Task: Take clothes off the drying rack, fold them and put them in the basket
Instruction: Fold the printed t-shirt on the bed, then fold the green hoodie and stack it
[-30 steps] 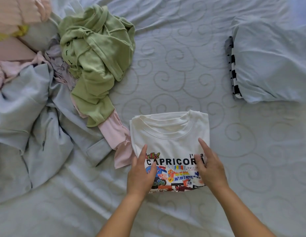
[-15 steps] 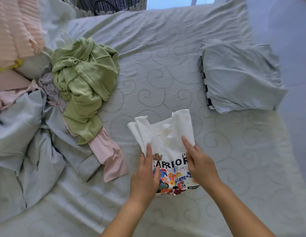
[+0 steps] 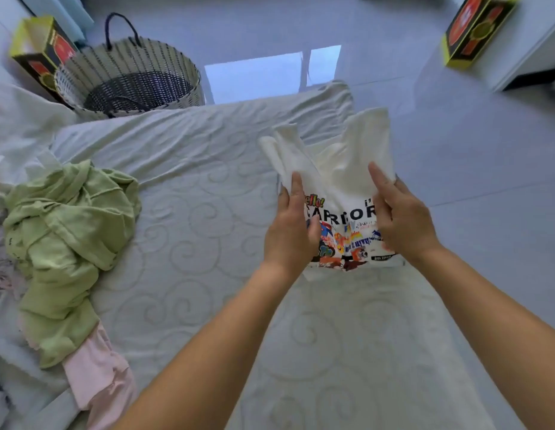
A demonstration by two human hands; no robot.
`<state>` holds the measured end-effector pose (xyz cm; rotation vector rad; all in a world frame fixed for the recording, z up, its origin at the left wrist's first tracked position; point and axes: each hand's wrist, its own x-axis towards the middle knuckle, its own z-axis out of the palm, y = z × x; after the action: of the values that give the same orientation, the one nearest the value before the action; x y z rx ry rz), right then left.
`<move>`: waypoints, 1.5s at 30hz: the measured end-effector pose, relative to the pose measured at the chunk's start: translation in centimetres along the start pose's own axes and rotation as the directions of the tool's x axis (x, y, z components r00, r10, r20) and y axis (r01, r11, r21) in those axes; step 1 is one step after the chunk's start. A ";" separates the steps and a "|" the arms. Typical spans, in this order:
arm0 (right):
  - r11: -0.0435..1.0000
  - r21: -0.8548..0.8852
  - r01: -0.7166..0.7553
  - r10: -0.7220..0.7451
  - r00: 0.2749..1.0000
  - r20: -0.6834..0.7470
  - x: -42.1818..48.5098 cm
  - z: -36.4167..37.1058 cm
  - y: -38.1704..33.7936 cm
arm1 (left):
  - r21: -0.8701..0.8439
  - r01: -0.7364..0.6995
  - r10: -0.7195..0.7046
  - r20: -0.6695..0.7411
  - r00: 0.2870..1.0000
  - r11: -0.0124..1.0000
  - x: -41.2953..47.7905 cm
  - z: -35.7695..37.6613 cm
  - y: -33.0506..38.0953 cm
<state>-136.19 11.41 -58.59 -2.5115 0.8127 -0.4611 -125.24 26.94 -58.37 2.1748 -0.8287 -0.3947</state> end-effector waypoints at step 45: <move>0.896 -0.215 0.388 -0.234 0.826 0.513 -14.9 15.5 -8.9 | 0.387 0.454 -0.487 -0.012 0.873 0.803 -18.8 -15.0 -27.8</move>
<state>-136.72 31.92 -69.51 -2.8848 0.2866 0.2172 -119.43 61.66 -68.97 2.7521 -0.4122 -0.6225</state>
